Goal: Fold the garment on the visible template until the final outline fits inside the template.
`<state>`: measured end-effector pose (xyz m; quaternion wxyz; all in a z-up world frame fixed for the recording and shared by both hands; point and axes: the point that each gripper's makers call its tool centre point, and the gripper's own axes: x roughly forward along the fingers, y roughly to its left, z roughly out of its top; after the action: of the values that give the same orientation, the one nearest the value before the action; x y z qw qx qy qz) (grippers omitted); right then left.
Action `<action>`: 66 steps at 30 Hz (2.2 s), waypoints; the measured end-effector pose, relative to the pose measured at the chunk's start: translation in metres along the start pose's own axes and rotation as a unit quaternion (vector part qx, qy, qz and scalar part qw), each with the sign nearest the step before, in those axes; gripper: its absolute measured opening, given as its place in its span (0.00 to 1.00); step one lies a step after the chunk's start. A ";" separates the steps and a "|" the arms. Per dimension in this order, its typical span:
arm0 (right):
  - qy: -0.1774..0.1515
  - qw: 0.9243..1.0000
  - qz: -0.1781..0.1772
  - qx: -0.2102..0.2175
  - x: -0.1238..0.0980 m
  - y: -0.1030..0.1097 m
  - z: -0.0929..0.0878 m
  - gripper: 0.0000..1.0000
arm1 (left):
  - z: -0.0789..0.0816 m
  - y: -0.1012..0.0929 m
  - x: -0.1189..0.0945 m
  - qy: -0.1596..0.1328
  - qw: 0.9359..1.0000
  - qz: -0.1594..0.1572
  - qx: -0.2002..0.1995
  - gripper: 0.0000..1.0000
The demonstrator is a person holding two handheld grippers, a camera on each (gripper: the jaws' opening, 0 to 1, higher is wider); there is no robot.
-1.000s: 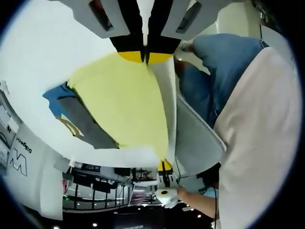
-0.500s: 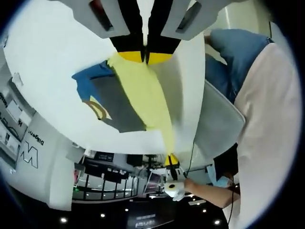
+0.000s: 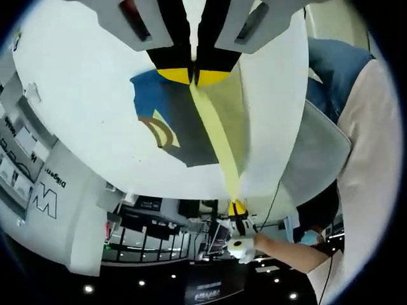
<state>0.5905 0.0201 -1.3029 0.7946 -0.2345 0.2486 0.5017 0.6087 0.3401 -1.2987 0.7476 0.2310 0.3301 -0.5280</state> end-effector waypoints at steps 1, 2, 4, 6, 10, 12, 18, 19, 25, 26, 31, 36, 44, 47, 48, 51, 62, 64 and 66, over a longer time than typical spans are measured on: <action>0.001 1.000 0.001 0.000 0.002 -0.004 0.001 0.00 | 0.002 0.006 0.002 0.001 1.000 0.002 -0.002 0.00; 0.003 1.000 0.002 0.000 0.005 -0.011 0.000 0.00 | 0.003 0.011 0.004 0.002 1.000 0.003 -0.005 0.00; 0.008 1.000 0.002 0.002 0.010 -0.022 -0.001 0.00 | 0.005 0.023 0.009 0.002 1.000 0.004 -0.011 0.00; 0.011 1.000 0.004 0.008 0.015 -0.030 0.000 0.00 | 0.007 0.033 0.014 0.005 1.000 0.005 -0.019 0.00; 0.020 1.000 0.007 0.014 0.026 -0.046 -0.005 0.00 | 0.007 0.053 0.026 0.010 0.999 0.004 -0.032 0.00; 0.025 0.999 0.008 0.021 0.032 -0.055 -0.007 0.00 | 0.006 0.063 0.033 0.015 0.999 0.003 -0.039 0.01; 0.036 0.998 0.008 0.043 0.049 -0.078 -0.014 0.00 | 0.005 0.089 0.048 0.025 0.998 -0.004 -0.063 0.01; 0.037 0.998 0.009 0.045 0.053 -0.083 -0.014 0.00 | 0.005 0.094 0.051 0.026 0.997 -0.005 -0.066 0.01; 0.047 0.997 0.011 0.061 0.070 -0.104 -0.020 0.00 | 0.001 0.116 0.065 0.035 0.995 -0.008 -0.089 0.01; 0.049 0.997 0.012 0.065 0.073 -0.107 -0.020 0.00 | -0.002 0.121 0.069 0.038 0.995 -0.008 -0.096 0.01; 0.064 0.995 0.014 0.078 0.086 -0.117 -0.028 0.00 | -0.007 0.131 0.082 0.046 0.991 -0.010 -0.123 0.01; 0.074 0.993 0.010 0.091 0.096 -0.123 -0.035 0.00 | -0.016 0.140 0.093 0.054 0.987 -0.010 -0.150 0.01; 0.087 0.989 -0.002 0.121 0.108 -0.129 -0.047 0.00 | -0.019 0.151 0.103 0.050 0.982 -0.004 -0.180 0.01; 0.088 0.987 -0.007 0.133 0.112 -0.131 -0.049 0.00 | -0.021 0.152 0.106 0.050 0.979 -0.003 -0.196 0.01; 0.089 0.987 -0.007 0.135 0.113 -0.131 -0.049 0.00 | -0.022 0.153 0.107 0.051 0.979 -0.002 -0.198 0.01; 0.091 0.985 -0.012 0.144 0.116 -0.132 -0.052 0.00 | -0.024 0.153 0.110 0.053 0.978 0.000 -0.204 0.01; 0.100 0.978 -0.031 0.178 0.125 -0.138 -0.061 0.00 | -0.024 0.162 0.115 0.041 0.970 0.015 -0.241 0.01; 0.102 0.977 -0.040 0.181 0.125 -0.140 -0.062 0.00 | -0.024 0.163 0.115 0.040 0.968 0.017 -0.246 0.01; 0.102 0.976 -0.048 0.185 0.126 -0.144 -0.063 0.00 | -0.023 0.165 0.116 0.036 0.967 0.019 -0.251 0.01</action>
<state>0.7585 0.0110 -1.4125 0.8179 -0.1451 0.4056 0.3814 0.7841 0.3374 -1.4005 0.7794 0.0609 0.4743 -0.4048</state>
